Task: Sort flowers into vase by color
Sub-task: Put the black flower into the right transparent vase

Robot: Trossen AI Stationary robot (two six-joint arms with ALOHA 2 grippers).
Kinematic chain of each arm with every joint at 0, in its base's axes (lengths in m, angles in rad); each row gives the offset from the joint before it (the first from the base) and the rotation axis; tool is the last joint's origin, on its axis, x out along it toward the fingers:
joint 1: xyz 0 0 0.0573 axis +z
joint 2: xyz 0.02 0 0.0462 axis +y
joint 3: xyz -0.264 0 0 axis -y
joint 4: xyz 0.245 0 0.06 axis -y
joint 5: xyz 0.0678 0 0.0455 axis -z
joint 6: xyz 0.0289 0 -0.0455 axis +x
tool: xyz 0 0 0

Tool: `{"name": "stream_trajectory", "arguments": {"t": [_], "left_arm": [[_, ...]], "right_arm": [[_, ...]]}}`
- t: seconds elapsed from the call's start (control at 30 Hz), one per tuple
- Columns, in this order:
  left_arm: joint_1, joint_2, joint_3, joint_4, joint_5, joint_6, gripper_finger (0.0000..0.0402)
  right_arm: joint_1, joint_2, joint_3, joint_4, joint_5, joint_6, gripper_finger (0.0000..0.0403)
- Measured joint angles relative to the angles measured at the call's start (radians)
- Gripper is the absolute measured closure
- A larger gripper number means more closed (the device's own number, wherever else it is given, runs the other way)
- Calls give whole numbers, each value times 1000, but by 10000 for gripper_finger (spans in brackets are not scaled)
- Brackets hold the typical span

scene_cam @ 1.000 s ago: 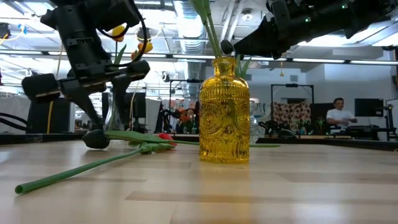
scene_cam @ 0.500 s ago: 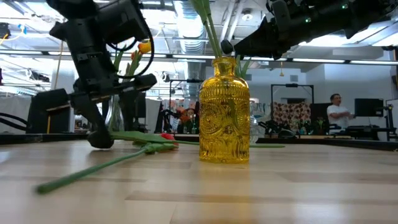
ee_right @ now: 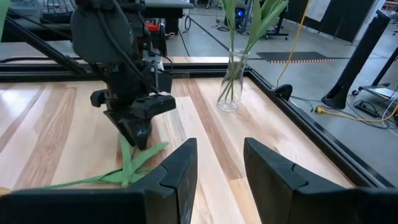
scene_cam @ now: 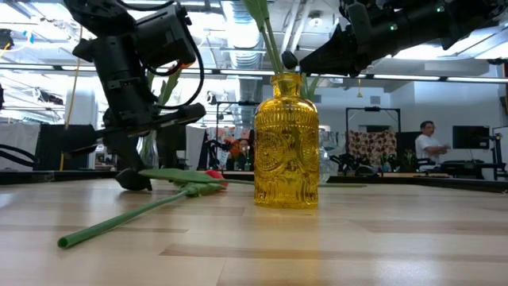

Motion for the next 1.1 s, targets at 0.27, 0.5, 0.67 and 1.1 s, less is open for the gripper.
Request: {"name": "stream_trajectory", "arguments": {"t": [0.27, 0.5, 0.67, 1.1], "left_arm": [[0, -3, 0, 5, -13, 19, 348], [0, -4, 0, 5, -30, 36, 391], [0, -11, 1, 4, -40, 49, 398], [7, -75, 1, -5, -125, 109, 397]], "right_arm": [[0, 0, 0, -1, 0, 0, 246], [0, 0, 0, -1, 0, 0, 246], [0, 0, 0, -1, 0, 0, 246], [-2, 0, 0, 1, 0, -1, 246]]}}
